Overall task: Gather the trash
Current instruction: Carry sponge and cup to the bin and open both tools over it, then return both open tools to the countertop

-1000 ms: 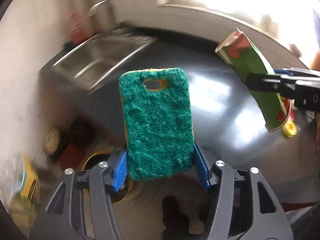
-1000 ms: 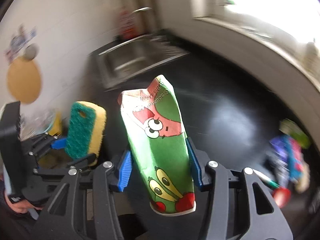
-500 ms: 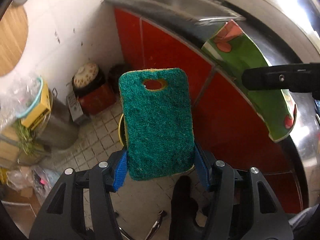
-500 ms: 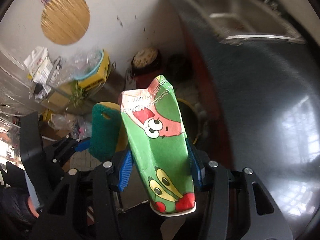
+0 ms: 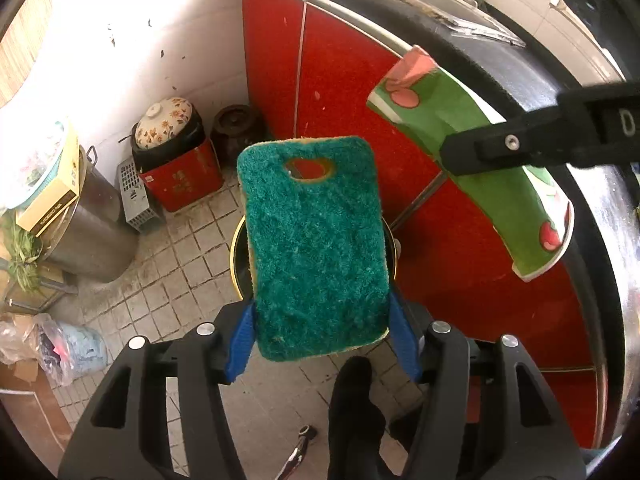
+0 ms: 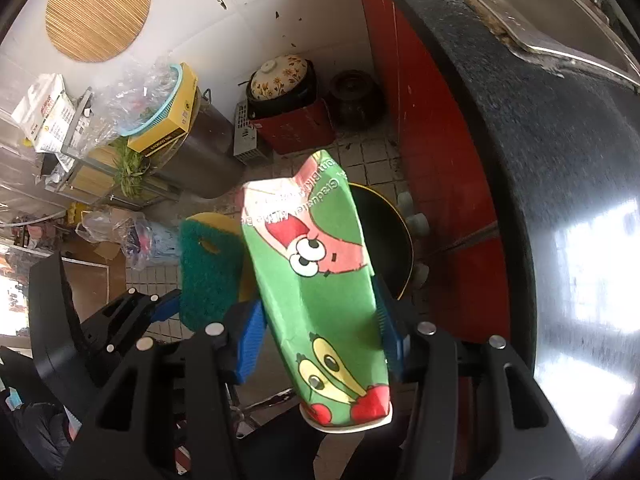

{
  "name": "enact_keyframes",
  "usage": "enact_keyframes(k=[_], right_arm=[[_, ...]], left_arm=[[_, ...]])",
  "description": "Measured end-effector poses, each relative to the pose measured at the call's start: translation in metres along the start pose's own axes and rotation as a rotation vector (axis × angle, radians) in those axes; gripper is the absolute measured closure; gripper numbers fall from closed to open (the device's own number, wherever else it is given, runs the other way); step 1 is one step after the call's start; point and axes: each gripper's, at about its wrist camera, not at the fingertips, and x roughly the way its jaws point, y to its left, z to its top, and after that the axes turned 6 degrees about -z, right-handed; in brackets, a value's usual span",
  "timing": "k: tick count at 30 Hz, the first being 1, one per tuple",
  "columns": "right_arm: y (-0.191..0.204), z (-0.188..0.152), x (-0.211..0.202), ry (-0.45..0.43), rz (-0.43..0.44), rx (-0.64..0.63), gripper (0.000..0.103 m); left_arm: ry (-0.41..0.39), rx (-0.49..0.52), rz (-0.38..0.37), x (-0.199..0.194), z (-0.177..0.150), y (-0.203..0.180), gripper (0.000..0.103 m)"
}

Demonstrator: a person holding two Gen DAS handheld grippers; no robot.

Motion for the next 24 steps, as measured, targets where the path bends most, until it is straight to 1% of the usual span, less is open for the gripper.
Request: enact_keyframes(k=[1,2,3,4,5,7,10,15,16,17,19,20,22,24], right_arm=[[0.001,0.002,0.002,0.005,0.000,-0.004,0.051],[0.001,0.004,0.003,0.011,0.002,-0.009,0.047],[0.002,0.007,0.004,0.016,0.006,-0.012,0.036],[0.003,0.009,0.004,0.008,0.012,-0.013,0.032],[0.004,0.010,0.003,0.005,0.010,-0.016,0.032],[0.003,0.011,0.003,0.003,0.007,-0.015,0.032],[0.002,0.010,-0.003,-0.010,0.011,-0.008,0.032],[-0.014,0.000,-0.030,-0.063,0.007,0.022,0.032],[-0.021,-0.005,-0.043,-0.088,0.002,0.037,0.031],[-0.029,-0.010,-0.054,-0.109,-0.004,0.051,0.031],[-0.044,-0.022,-0.077,-0.151,-0.019,0.091,0.026],[-0.059,-0.034,-0.095,-0.185,-0.035,0.127,0.025],[-0.083,-0.056,-0.122,-0.235,-0.064,0.183,0.023],[-0.117,-0.090,-0.156,-0.293,-0.118,0.262,0.022]], left_arm=[[0.000,0.006,0.008,0.001,0.001,0.000,0.045],[0.002,0.015,0.017,0.001,0.002,-0.001,0.041],[0.004,0.020,0.026,0.001,0.003,-0.001,0.039],[0.004,0.022,0.032,0.001,0.004,0.000,0.033],[0.000,0.021,0.032,-0.001,0.004,-0.001,0.030],[-0.007,0.017,0.025,-0.004,0.006,0.001,0.027],[-0.010,0.024,0.029,-0.006,0.008,0.001,0.027],[-0.014,0.041,0.025,-0.014,0.013,-0.008,0.027],[-0.014,0.055,0.021,-0.017,0.016,-0.013,0.026],[-0.016,0.068,0.019,-0.021,0.018,-0.019,0.022],[-0.033,0.108,0.008,-0.030,0.024,-0.034,0.013],[-0.046,0.139,0.000,-0.035,0.028,-0.047,0.011],[-0.053,0.196,-0.018,-0.043,0.036,-0.073,0.008],[-0.057,0.267,-0.058,-0.050,0.044,-0.110,0.008]])
